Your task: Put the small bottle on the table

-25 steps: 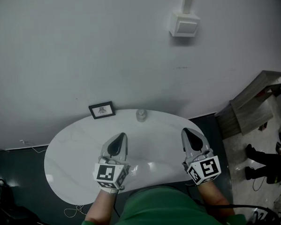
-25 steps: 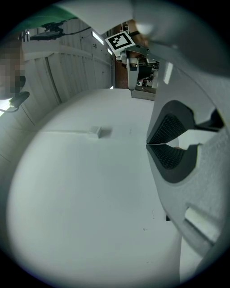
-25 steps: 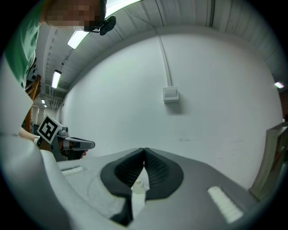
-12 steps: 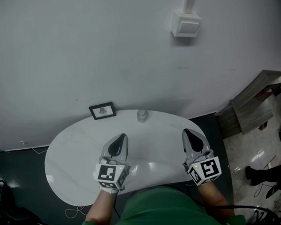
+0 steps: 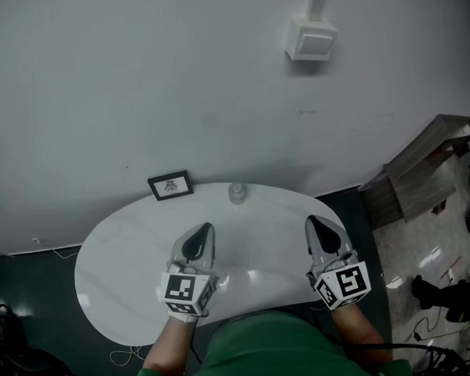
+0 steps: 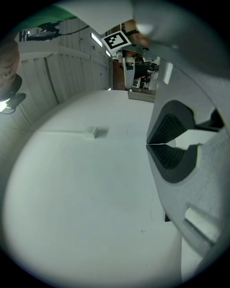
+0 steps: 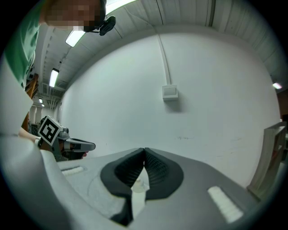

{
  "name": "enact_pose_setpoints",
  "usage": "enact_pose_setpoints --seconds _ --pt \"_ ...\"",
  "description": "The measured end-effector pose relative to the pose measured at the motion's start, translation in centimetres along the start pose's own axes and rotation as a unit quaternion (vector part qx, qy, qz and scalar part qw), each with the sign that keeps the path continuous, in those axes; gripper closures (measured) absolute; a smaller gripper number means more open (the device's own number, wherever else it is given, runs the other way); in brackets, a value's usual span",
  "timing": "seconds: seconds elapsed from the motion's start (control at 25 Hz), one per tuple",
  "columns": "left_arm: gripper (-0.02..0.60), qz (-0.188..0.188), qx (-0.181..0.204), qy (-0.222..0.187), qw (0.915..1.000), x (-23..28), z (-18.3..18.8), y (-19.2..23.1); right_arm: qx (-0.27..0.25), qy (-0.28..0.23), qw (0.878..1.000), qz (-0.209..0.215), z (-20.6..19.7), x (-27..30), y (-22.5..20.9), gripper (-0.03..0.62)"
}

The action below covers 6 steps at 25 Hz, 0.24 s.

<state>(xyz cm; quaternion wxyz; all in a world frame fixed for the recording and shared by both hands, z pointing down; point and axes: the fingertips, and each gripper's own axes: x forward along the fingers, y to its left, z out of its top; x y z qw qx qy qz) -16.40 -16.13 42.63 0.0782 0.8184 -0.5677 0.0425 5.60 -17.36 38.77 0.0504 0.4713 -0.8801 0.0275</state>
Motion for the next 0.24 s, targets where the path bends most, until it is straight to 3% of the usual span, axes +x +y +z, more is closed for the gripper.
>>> enact_pose_setpoints --seconds 0.24 --pt "0.569 -0.001 0.014 0.007 0.9999 0.16 -0.49 0.18 -0.003 0.001 1.000 -0.003 -0.12 0.03 0.15 0.592"
